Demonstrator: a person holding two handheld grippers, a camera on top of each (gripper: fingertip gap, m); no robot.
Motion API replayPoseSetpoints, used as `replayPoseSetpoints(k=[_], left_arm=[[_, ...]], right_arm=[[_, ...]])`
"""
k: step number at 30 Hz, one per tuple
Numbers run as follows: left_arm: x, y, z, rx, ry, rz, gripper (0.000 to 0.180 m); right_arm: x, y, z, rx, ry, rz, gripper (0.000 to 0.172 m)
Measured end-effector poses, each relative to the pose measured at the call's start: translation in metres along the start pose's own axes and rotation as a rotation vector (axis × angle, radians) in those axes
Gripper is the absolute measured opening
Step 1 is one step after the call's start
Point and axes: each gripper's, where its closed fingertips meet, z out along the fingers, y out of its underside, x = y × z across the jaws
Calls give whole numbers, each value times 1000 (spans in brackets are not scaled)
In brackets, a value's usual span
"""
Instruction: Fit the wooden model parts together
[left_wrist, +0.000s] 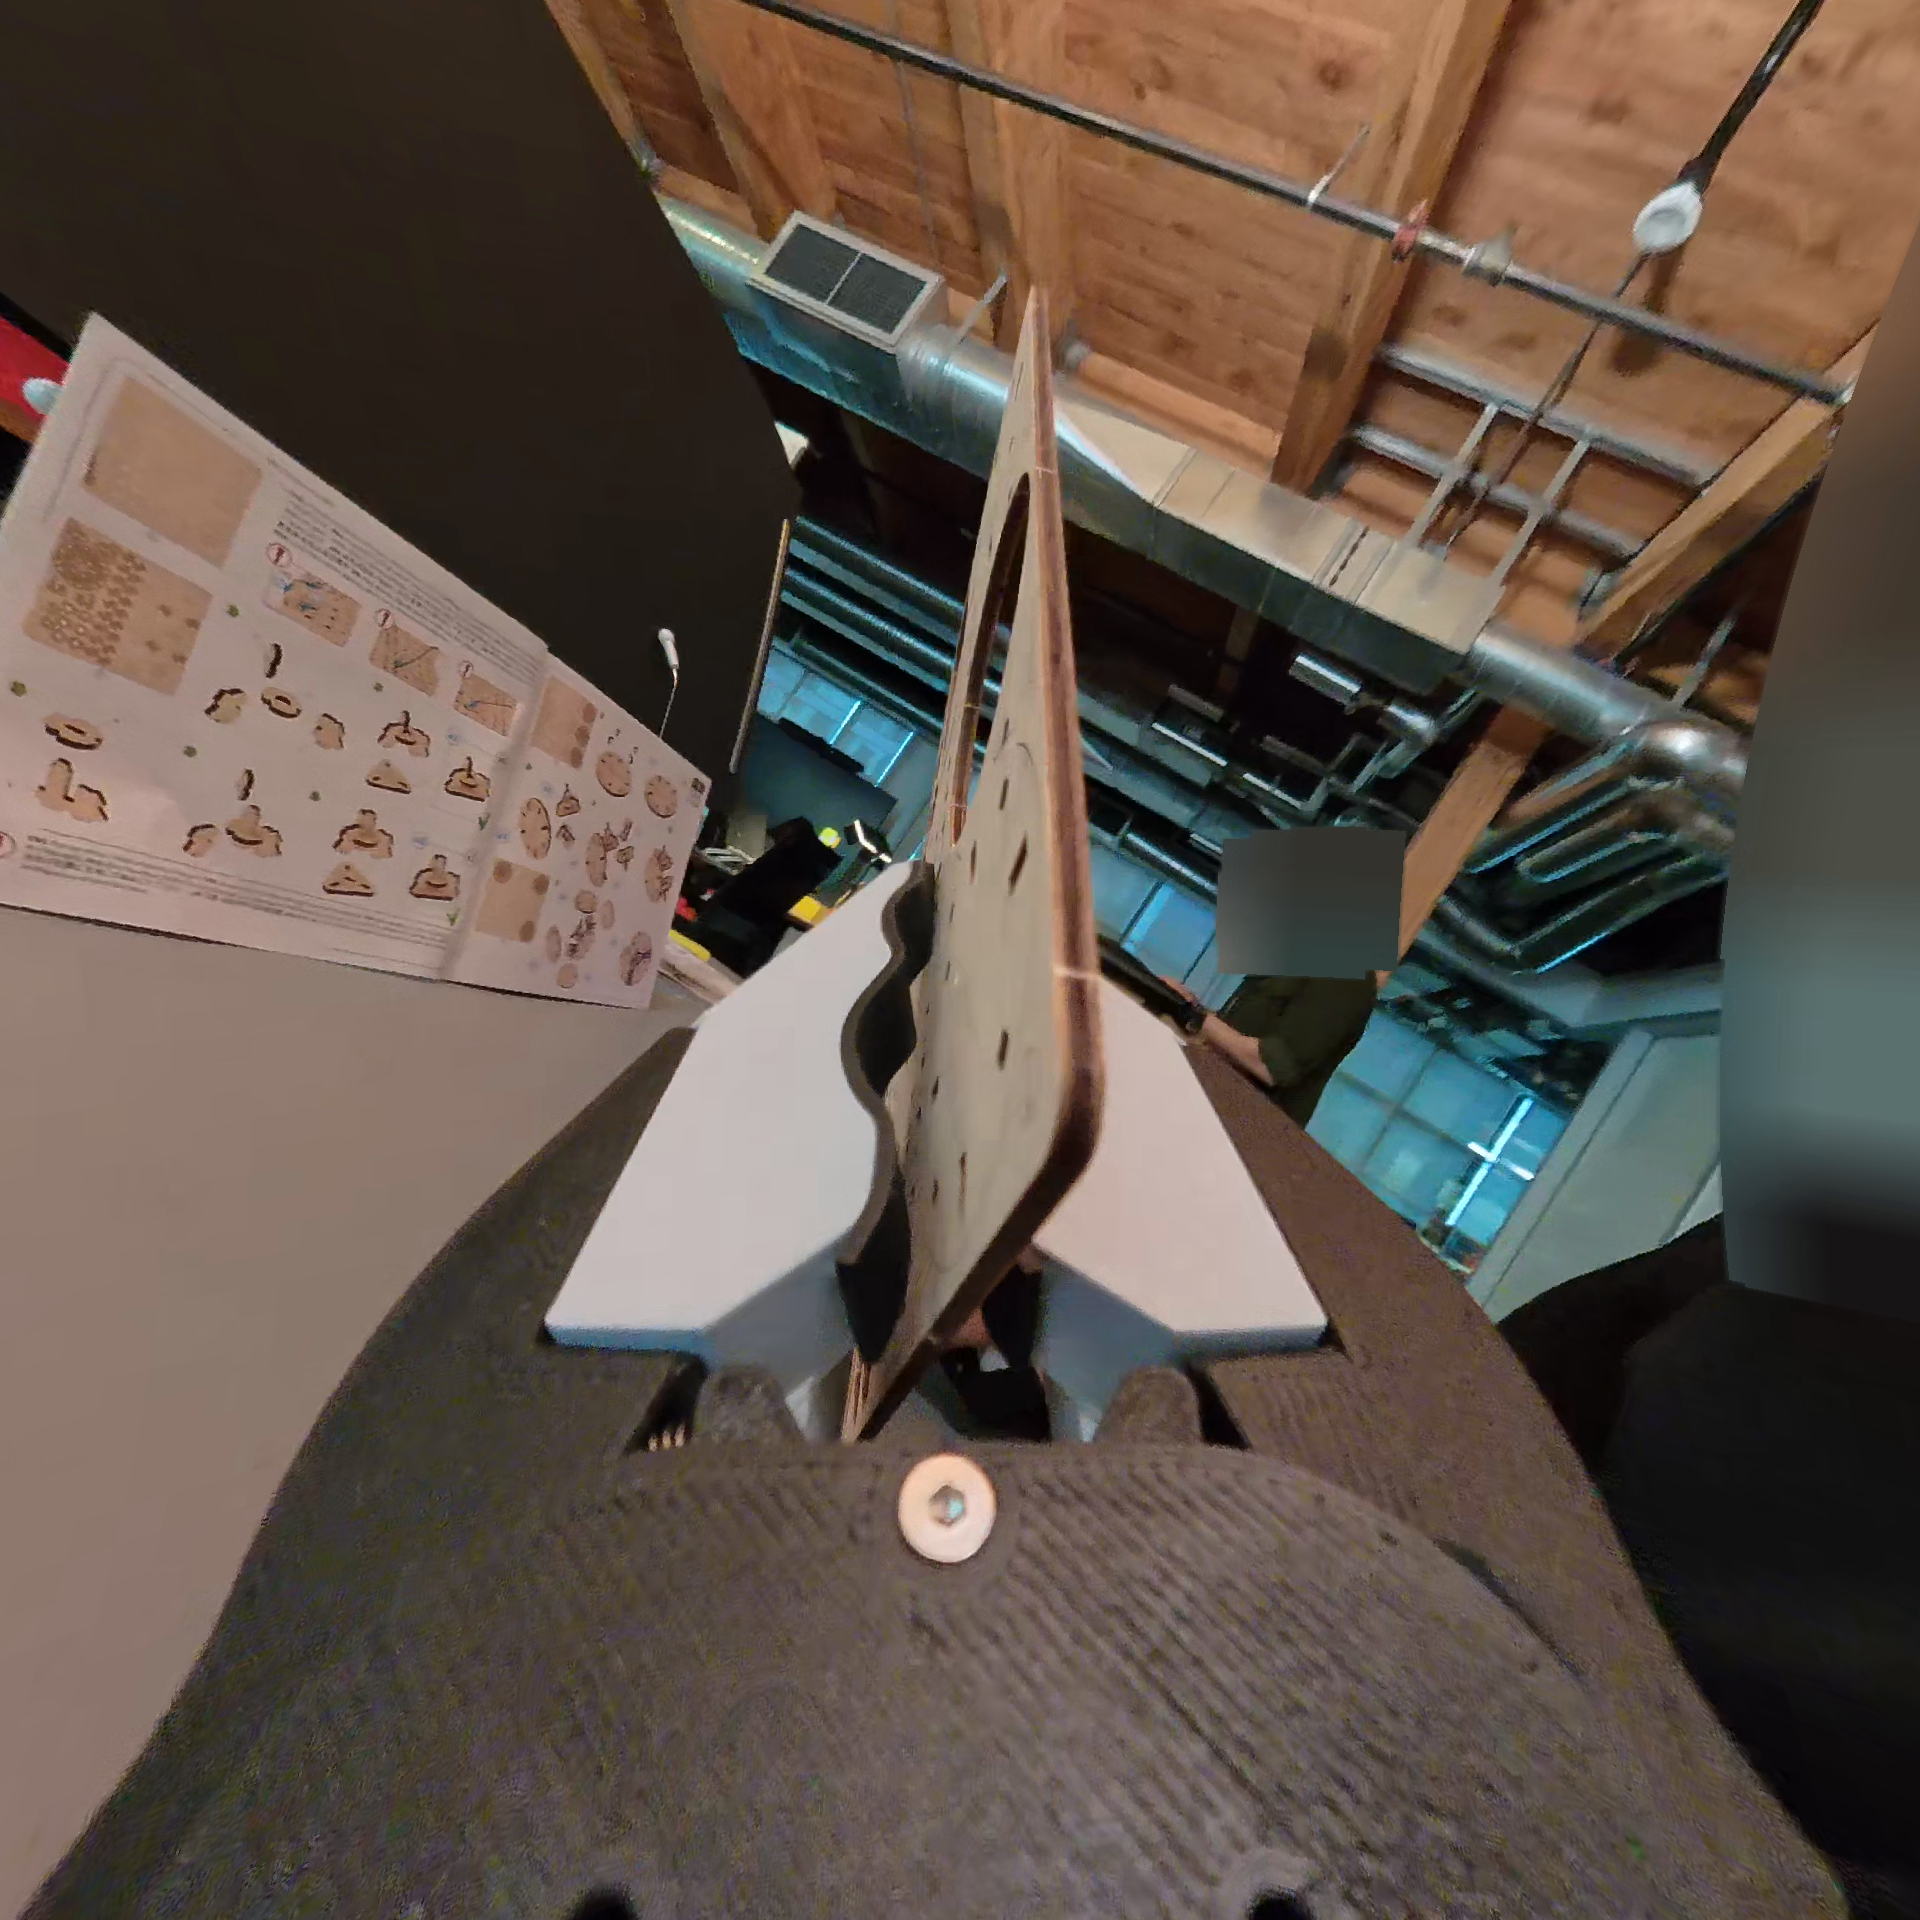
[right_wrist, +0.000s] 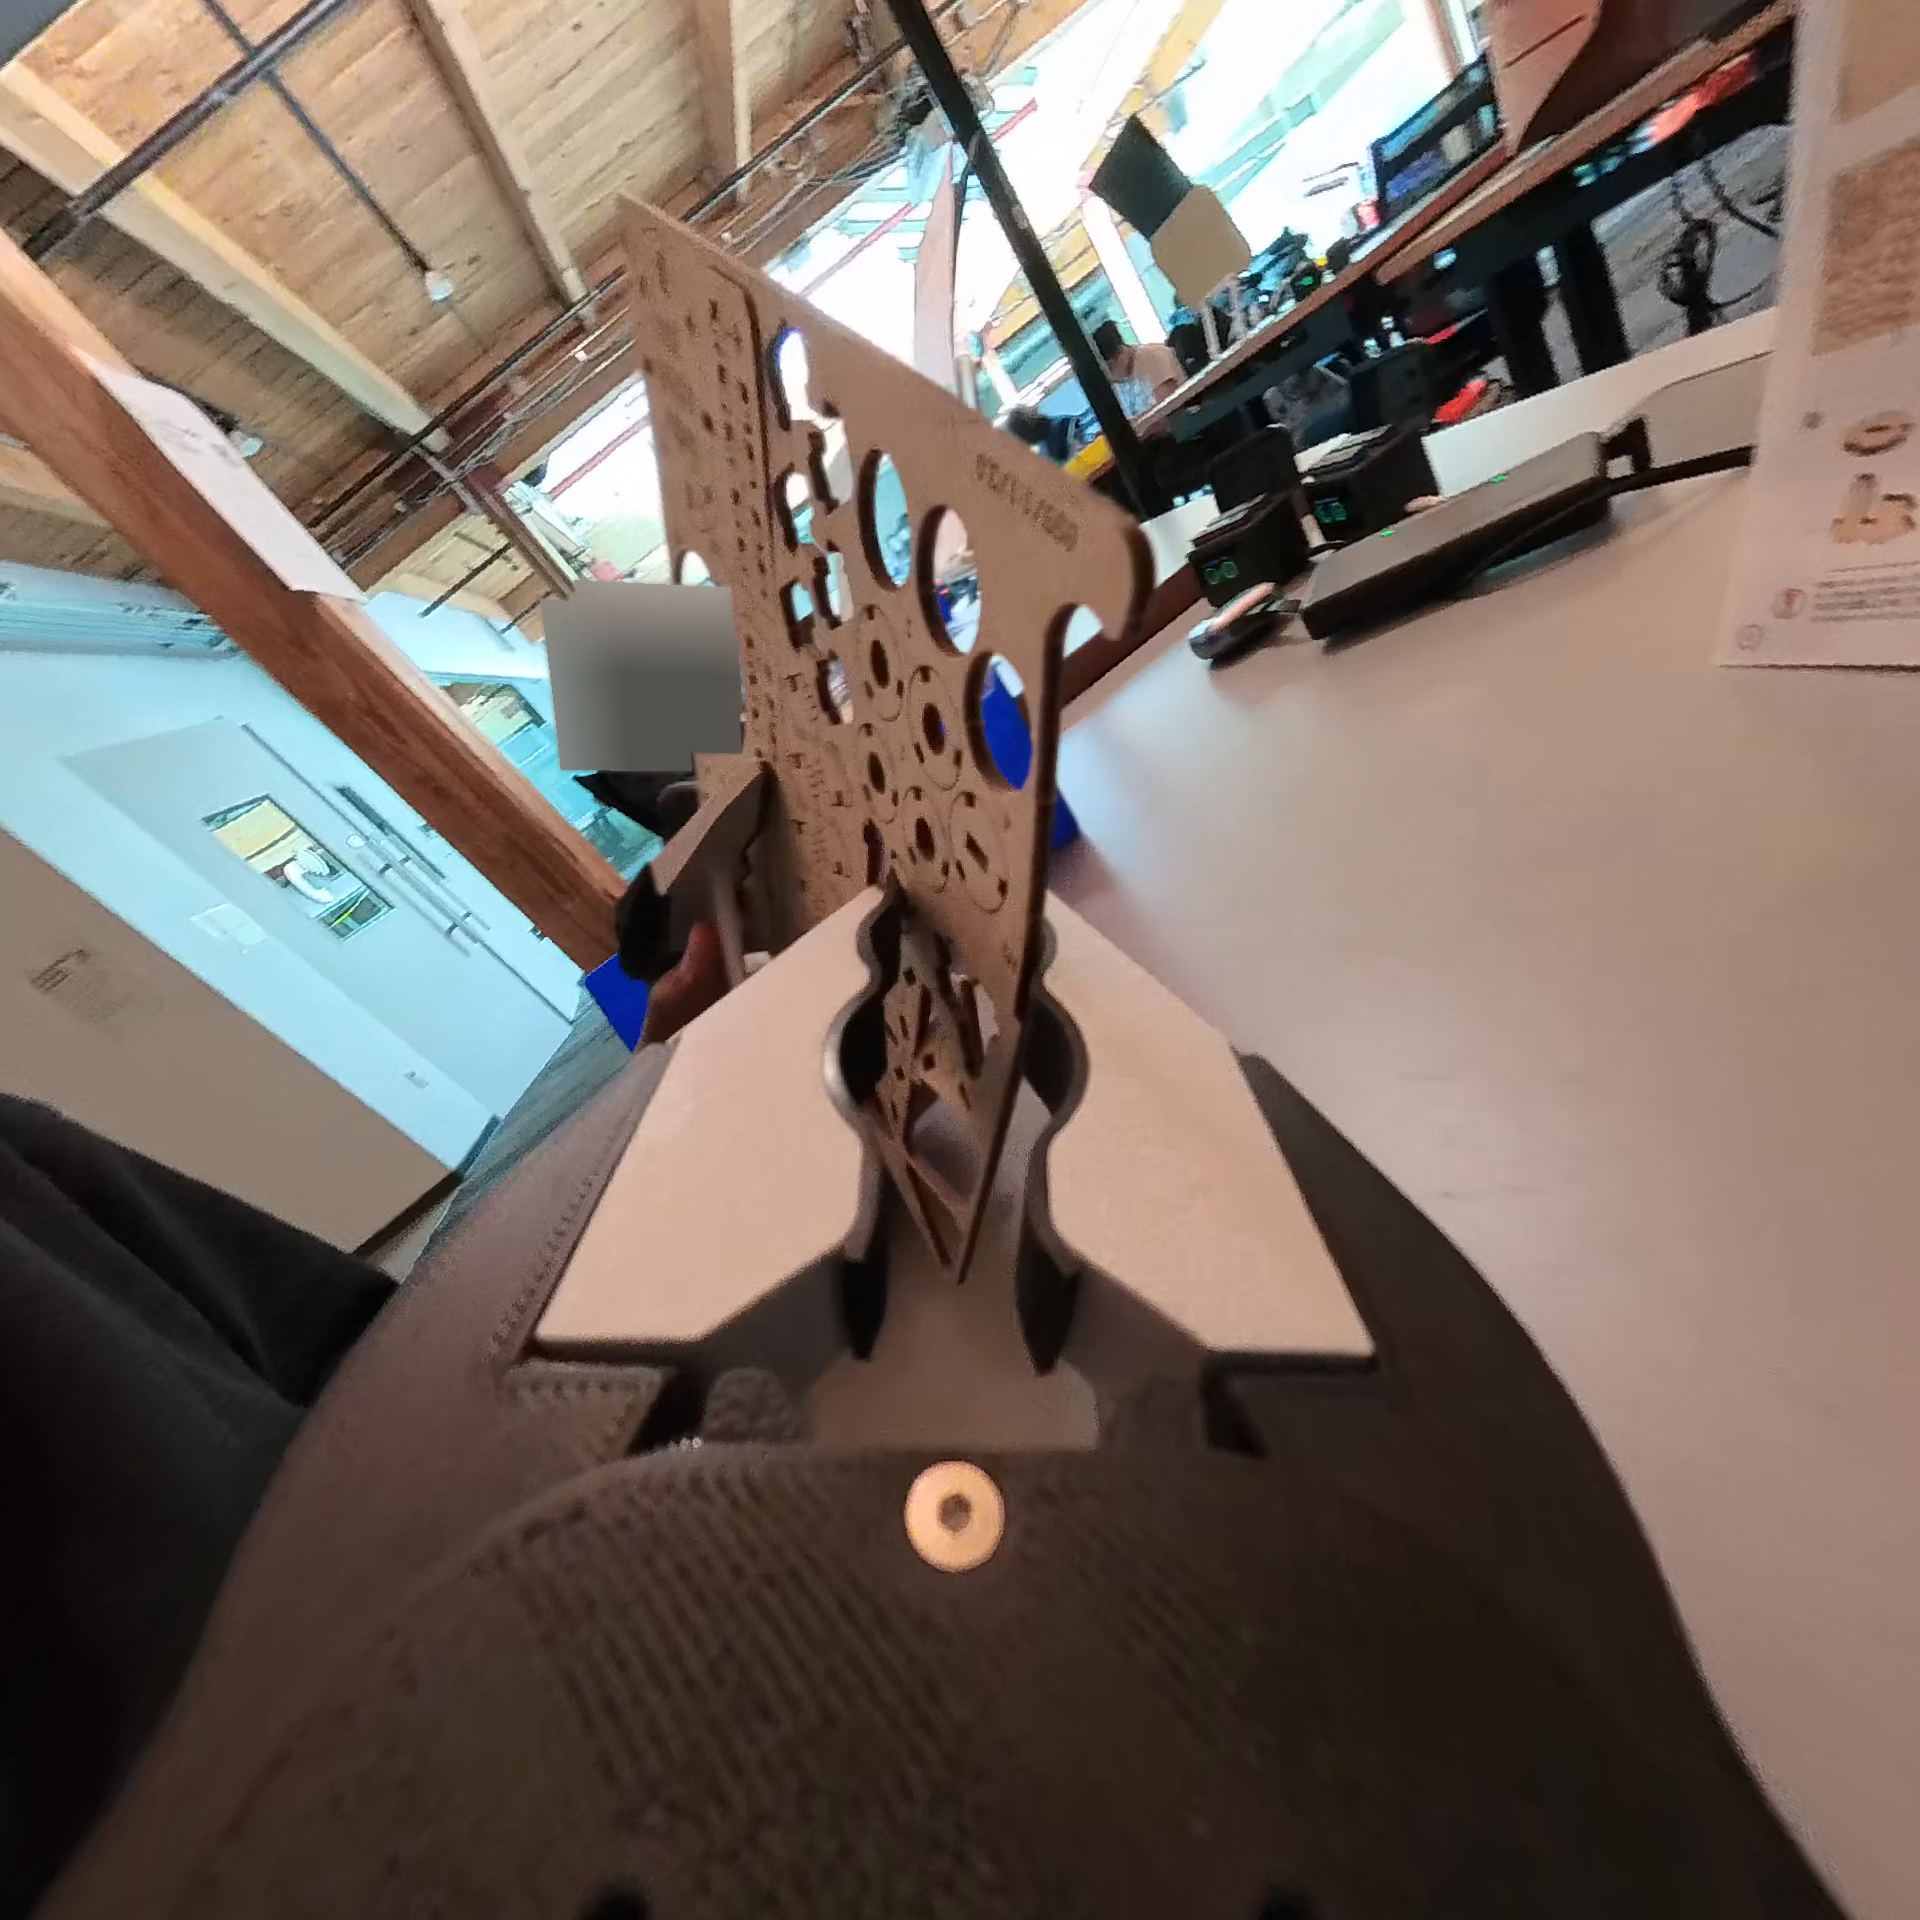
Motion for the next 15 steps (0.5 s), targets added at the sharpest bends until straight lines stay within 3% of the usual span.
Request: replayPoseSetpoints(k=[15], left_arm=[[-7,-7,-7,27,2,-67,4]], right_arm=[[-5,-3,3,16,8,-76,17]])
